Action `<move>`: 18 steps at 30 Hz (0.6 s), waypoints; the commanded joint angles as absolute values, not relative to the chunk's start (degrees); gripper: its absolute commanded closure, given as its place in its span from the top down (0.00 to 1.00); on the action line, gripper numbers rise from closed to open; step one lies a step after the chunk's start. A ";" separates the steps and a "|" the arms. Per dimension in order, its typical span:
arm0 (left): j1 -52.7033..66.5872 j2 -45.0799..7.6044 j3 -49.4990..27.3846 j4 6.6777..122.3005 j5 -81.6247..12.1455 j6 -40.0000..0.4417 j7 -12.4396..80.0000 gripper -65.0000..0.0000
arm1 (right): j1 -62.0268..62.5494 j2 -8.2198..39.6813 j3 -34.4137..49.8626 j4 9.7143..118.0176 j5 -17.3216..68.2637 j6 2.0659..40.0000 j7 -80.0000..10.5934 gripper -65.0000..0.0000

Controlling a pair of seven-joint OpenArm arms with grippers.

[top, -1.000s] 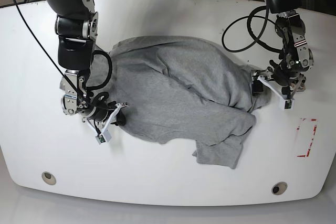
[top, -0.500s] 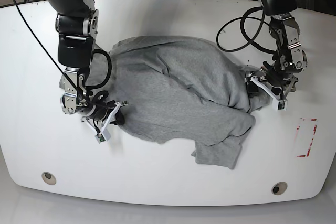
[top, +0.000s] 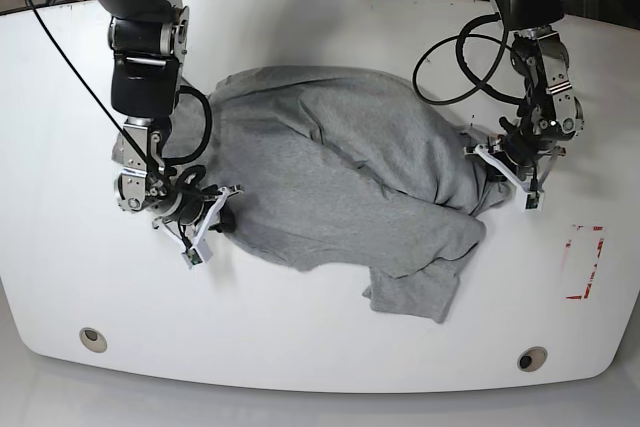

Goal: Fold the T-shirt properly
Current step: 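Lower the left gripper and grasp the opposite shirt edge, then lift the shirt high with both grippers, holding its two edges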

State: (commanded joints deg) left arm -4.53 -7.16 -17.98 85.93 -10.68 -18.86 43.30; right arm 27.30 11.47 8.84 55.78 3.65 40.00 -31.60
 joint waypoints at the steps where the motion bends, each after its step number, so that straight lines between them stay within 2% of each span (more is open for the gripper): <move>1: -4.18 -7.16 -17.98 86.99 -10.68 -18.86 43.65 0.04 | 26.95 11.47 8.84 57.10 3.65 39.96 -32.22 0.00; 10: -3.56 -7.34 -19.56 98.24 -10.68 -18.86 51.56 0.04 | 24.40 11.56 9.01 72.22 3.21 39.78 -40.48 0.00; 16: -5.58 -7.16 -24.40 104.04 -10.68 -24.48 58.59 0.04 | 25.01 12.00 9.01 78.29 3.12 39.69 -44.09 0.00; 18: -6.73 -7.16 -25.80 105.27 -10.68 -25.10 60.79 0.04 | 25.98 12.44 9.01 78.99 3.12 39.69 -44.88 0.00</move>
